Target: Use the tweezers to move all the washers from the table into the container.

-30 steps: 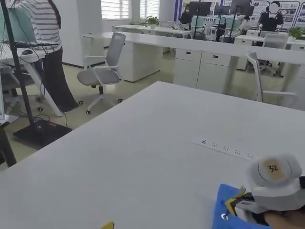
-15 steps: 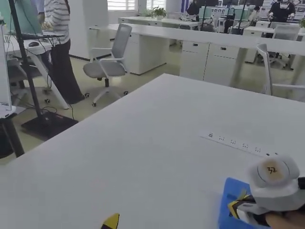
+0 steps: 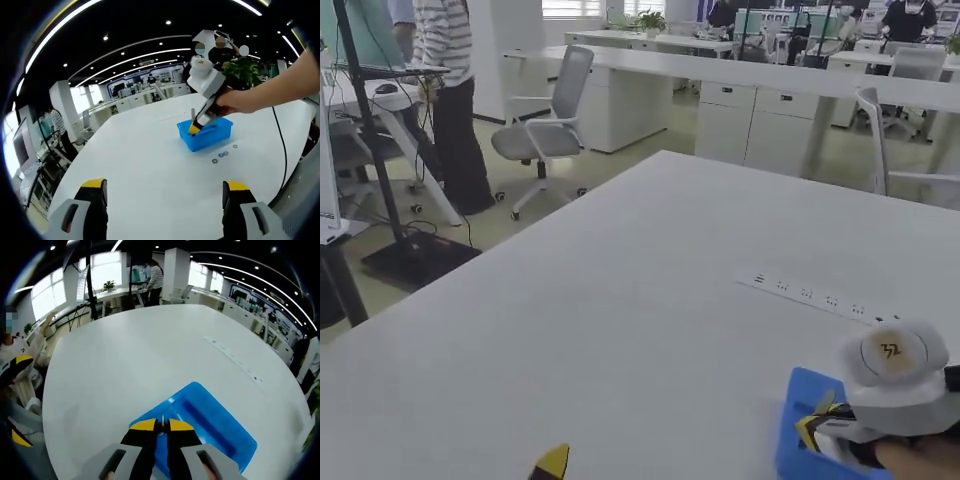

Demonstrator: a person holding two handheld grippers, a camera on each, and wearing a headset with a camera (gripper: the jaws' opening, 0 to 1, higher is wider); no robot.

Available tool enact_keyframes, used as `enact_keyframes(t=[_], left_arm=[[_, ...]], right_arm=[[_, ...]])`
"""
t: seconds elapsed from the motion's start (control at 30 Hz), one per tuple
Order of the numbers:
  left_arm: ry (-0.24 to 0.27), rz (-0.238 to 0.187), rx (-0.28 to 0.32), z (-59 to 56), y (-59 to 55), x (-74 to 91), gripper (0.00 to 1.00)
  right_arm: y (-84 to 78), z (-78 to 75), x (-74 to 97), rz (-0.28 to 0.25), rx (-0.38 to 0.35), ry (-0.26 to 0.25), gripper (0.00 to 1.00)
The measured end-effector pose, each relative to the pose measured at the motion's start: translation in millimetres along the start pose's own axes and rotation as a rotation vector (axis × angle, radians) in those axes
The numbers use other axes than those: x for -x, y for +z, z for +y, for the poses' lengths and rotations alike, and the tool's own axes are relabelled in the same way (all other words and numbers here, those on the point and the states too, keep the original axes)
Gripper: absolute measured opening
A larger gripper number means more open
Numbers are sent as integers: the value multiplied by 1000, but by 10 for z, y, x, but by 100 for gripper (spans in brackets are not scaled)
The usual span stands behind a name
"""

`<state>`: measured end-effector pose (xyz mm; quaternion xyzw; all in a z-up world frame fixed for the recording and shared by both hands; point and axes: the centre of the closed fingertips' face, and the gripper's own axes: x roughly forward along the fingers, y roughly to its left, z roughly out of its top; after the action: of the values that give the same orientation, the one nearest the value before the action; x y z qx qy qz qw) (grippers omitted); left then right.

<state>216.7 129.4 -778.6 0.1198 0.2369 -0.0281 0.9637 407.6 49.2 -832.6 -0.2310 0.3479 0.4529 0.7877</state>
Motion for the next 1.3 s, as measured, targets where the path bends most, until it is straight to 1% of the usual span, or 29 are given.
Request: enact_keyframes(t=[0.13,0.33,0.47,0.57,0.67,0.77,0.83,0.97,1.13,1.3], left_arm=[[-1,1,-4,-4,-2,-1,98],[-3,1,-5,-8,0,-1,98],[-3,2,-4,-7,-4,0,98],[-2,3,-5,-6,-7,0,98],[-1,2,-6,-5,-8,1,98],[1,4,-5,-2,-12,1,98],[2,4,-5,1,-12,1,98],[1,6,-9,-3,-16,0,98],[3,5,-7,0,-11,2,98],[4,5,-6,3,-8,2,98]], right_arm=[[-6,20,40,2,-2,-2,3],[89,4,168,-34,-7,-12,3],[156,9,288,-75,-27,-15,3],[206,27,387,-114,-42,-1,3],[229,37,466,-134,-39,-5,3],[266,86,570,-170,-36,11,3],[271,129,626,-182,-32,19,3],[242,208,704,-192,-33,29,3],[94,281,728,-174,-47,45,3],[-66,342,716,-154,-90,69,3]])
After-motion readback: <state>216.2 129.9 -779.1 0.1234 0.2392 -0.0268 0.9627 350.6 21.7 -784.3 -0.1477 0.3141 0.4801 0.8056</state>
